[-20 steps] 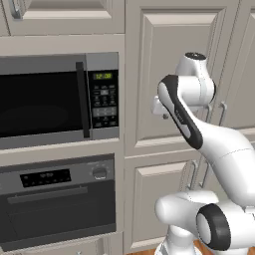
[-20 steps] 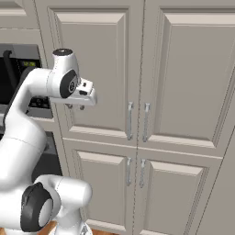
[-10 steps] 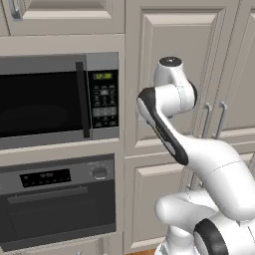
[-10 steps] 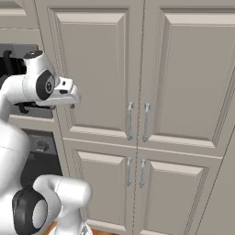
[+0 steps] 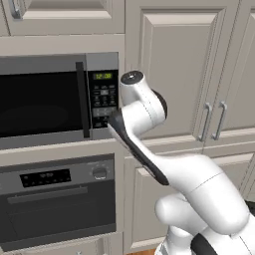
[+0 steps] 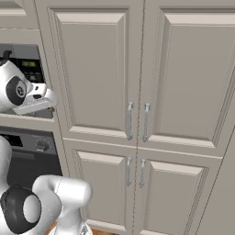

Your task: Take the fish from the oven and place it on the plate on the counter.

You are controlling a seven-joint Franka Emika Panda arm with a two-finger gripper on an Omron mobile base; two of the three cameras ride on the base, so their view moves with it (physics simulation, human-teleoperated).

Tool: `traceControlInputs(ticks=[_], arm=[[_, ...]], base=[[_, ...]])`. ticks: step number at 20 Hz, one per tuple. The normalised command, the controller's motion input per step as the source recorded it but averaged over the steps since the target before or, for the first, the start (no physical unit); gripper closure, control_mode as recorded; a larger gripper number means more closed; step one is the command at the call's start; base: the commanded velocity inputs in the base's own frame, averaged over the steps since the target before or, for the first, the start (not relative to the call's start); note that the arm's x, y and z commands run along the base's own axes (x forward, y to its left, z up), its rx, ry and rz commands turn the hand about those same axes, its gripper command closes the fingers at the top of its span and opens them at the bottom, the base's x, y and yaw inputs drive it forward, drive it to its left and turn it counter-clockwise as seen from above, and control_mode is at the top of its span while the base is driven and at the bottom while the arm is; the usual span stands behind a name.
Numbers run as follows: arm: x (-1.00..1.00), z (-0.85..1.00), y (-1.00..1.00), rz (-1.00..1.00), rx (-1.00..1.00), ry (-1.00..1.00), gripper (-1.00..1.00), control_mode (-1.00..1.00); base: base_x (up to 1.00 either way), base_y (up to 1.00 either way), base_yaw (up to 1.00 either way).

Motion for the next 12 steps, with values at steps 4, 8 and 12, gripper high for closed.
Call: traceControlInputs(ticks=[4, 8, 12], arm=[[-0.16, -0.18, 0.53, 0.04, -0.05, 0.02, -1.00, -1.00], [-0.12, -0.18, 0.49, 0.04, -0.05, 0.00, -1.00, -1.00], [-0.16, -0.22, 0.46, 0.06, -0.05, 0.00, -1.00, -1.00]], base=[[0.00, 0.00, 0.00], [0.00, 0.00, 0.00], [0.00, 0.00, 0.00]])
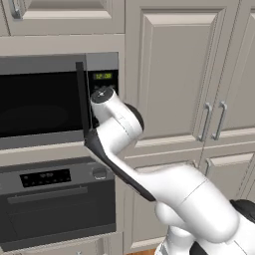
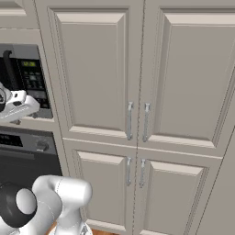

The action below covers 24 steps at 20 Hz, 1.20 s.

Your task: Take the fish from the oven and place it on the plate on the counter.

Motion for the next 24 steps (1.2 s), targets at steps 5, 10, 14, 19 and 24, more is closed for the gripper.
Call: traceControlInputs(ticks=[5, 10, 14, 19, 24], arm=[[-0.25, -0.44, 0.39, 0.10, -0.04, 0.00, -1.00, -1.00], [-0.25, -0.60, 0.60, 0.12, -0.09, 0.03, -1.00, -1.00], [0.00, -0.26, 0.58, 0.16, -0.13, 0.08, -1.00, -1.00], [0.01, -0.43, 0.57, 0.23, -0.21, -0.02, -1.00, -1.00], [-0.11, -0.39, 0.37, 0.31, -0.24, -0.24, -1.00, -1.00]], base=[[0.00, 0.00, 0.00], [0.00, 0.00, 0.00], [0.00, 0.00, 0.00], [0.00, 0.00, 0.00], [0.00, 0.00, 0.00]])
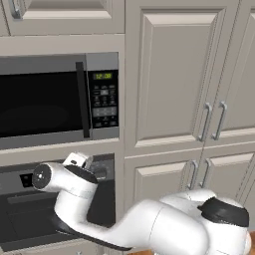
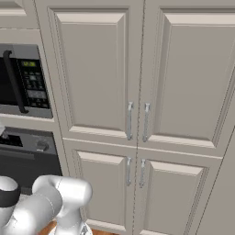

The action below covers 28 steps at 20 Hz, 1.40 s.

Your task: Take the fish from the oven and place it on the plate on the counter.

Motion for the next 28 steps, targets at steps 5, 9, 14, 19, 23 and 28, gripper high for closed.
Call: traceControlInputs(ticks=[5, 9, 14, 19, 23, 28], arm=[[-0.18, -0.32, 0.00, 0.34, -0.02, -0.30, -1.00, -1.00], [0.08, -0.35, 0.00, 0.43, 0.00, -0.10, -1.00, -1.00], [0.10, -0.36, 0.21, 0.27, -0.04, 0.00, -1.00, -1.00], [0.00, -0.46, 0.11, 0.12, -0.13, 0.00, -1.00, -1.00], [0.00, -0.50, 0.18, 0.00, -0.13, 0.00, -1.00, -1.00], [0.00, -0.29, 0.19, 0.00, -0.18, -0.08, -1.00, -1.00]], base=[[0.00, 0.00, 0.00], [0.00, 0.00, 0.00], [0.00, 0.00, 0.00], [0.00, 0.00, 0.00], [0.00, 0.00, 0.00], [0.00, 0.00, 0.00]])
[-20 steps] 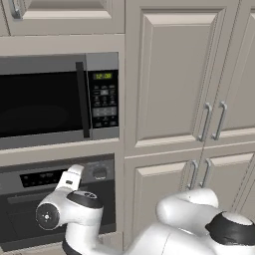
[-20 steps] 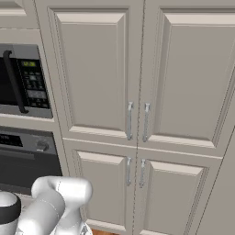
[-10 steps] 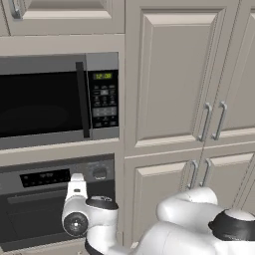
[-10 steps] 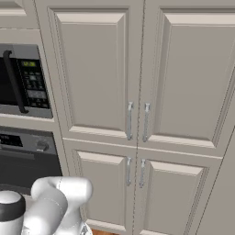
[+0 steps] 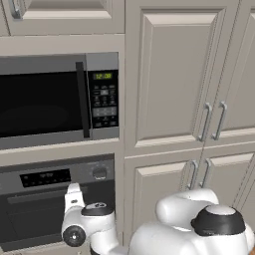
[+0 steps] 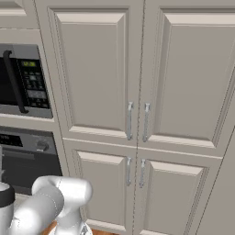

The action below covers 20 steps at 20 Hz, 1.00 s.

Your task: Take the fish from the oven and place it on the plate on the counter.

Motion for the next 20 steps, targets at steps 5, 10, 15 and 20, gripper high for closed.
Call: traceControlInputs(ticks=[5, 10, 15, 20], arm=[[0.06, -0.03, 0.25, 0.00, -0.13, -0.21, -1.00, -1.00], [0.28, -0.22, 0.35, 0.00, -0.09, -0.19, -1.00, -1.00], [0.31, -0.29, 0.40, 0.00, -0.06, -0.05, -1.00, -1.00], [0.44, -0.21, 0.39, -0.02, -0.01, 0.00, -1.00, -1.00]], base=[[0.00, 0.00, 0.00], [0.00, 0.00, 0.00], [0.00, 0.00, 0.00], [0.00, 0.00, 0.00]])
